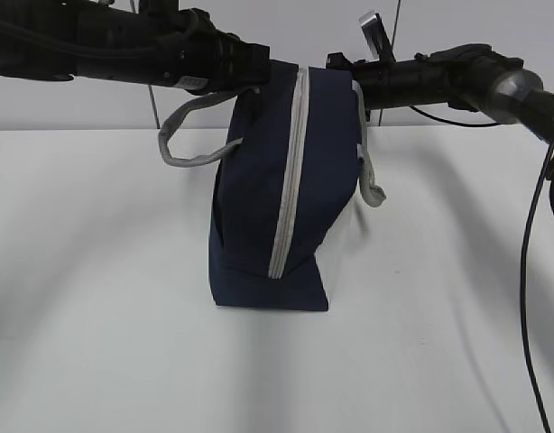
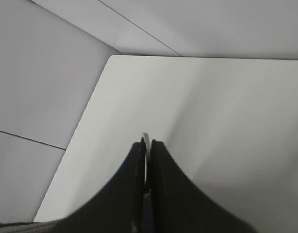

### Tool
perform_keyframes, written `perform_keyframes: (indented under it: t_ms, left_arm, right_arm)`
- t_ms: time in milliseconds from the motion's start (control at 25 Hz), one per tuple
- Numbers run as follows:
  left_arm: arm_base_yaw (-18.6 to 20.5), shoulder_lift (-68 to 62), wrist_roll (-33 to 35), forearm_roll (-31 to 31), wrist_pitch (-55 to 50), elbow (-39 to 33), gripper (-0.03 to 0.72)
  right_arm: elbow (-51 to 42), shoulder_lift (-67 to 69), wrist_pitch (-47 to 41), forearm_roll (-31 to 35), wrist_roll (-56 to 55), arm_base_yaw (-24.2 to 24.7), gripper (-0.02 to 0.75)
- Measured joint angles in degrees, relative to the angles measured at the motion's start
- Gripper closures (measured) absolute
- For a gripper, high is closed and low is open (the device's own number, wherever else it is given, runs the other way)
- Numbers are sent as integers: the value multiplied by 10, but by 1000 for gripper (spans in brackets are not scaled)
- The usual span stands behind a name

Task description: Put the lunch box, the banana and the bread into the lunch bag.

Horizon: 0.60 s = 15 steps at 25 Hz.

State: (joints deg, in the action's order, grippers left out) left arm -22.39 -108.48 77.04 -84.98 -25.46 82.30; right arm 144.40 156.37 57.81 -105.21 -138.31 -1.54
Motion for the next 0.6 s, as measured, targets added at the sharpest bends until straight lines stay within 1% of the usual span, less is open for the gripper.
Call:
perform_keyframes:
  t_ms: [40, 120, 200, 320, 400, 440, 520, 600]
  left_arm:
    - [0, 0, 0, 1, 0, 0, 671]
    - [0, 0, 0, 1, 0, 0, 641]
    - [0, 0, 0, 0, -1, 0, 578]
    - [0, 0, 0, -1, -1, 0, 400]
    - [0, 0, 0, -2, 3, 0, 267]
    - [0, 0, 0, -3, 6, 0, 217]
    - [0, 0, 0, -4, 12, 0, 170]
    - [0, 0, 0, -5, 13, 0, 149]
  right_arm:
    - [0, 0, -2, 0, 0, 0, 725]
    - [0, 1, -21, -5, 0, 1, 669]
    - [0, 2, -39, -8, 0, 4, 597]
    - [0, 2, -50, -8, 0, 8, 456]
    - [0, 2, -51, -8, 0, 8, 353]
    - [0, 2, -51, -8, 0, 8, 318]
    - [0, 2, -51, -12, 0, 8, 272]
    - [10, 4, -46, -24, 0, 8, 252]
